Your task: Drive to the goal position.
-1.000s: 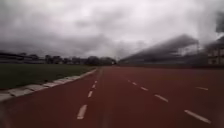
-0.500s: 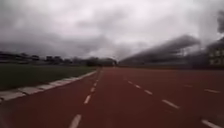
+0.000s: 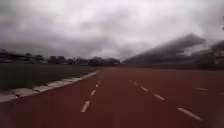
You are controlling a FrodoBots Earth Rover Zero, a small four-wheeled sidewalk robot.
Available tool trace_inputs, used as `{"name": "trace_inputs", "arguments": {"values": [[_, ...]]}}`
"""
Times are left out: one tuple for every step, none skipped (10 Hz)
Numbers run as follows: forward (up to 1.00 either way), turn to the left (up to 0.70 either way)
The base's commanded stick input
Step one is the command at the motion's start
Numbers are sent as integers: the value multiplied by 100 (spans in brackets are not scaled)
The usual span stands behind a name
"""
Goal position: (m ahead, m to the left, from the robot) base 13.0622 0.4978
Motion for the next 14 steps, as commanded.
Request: {"name": "trace_inputs", "arguments": {"values": [[70,0],[70,0],[70,0],[70,0],[70,0],[70,0],[70,0],[70,0],[70,0],[70,0],[70,0],[70,0],[70,0],[70,0]]}}
